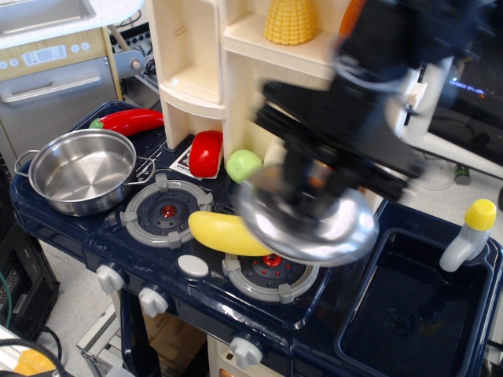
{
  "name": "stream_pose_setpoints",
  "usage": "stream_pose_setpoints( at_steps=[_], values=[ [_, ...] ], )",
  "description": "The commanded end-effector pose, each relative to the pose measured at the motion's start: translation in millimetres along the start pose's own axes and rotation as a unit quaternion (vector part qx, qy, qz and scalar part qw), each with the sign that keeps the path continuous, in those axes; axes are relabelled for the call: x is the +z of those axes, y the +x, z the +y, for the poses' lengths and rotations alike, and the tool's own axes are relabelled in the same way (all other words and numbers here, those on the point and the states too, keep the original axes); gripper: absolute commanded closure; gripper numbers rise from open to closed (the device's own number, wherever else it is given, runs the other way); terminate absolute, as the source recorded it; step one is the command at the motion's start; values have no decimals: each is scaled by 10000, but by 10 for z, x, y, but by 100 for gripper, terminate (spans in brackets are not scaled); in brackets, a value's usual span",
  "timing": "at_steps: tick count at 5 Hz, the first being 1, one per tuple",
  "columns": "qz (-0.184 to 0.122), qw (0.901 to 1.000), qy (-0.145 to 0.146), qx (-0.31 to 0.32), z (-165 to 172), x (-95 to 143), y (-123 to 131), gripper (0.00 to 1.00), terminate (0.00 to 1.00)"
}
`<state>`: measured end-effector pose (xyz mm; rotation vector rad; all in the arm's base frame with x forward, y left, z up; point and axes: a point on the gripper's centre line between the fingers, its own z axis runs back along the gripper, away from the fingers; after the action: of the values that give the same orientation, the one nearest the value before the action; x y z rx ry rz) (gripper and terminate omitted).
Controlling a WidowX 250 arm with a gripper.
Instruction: Put lid on pot or pan
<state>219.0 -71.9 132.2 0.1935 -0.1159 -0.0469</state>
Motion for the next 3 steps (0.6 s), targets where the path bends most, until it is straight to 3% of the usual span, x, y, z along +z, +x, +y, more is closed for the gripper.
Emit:
stream_pose_setpoints(
  at_steps=[1,2,3],
  values=[
    [-535,9985,64,55,812,2,-34,100,0],
    [-773,9968,109,154,1283,-182,-88,100,0],
    [-790,9967,32,164,1781,-236,-115,100,0]
  ],
)
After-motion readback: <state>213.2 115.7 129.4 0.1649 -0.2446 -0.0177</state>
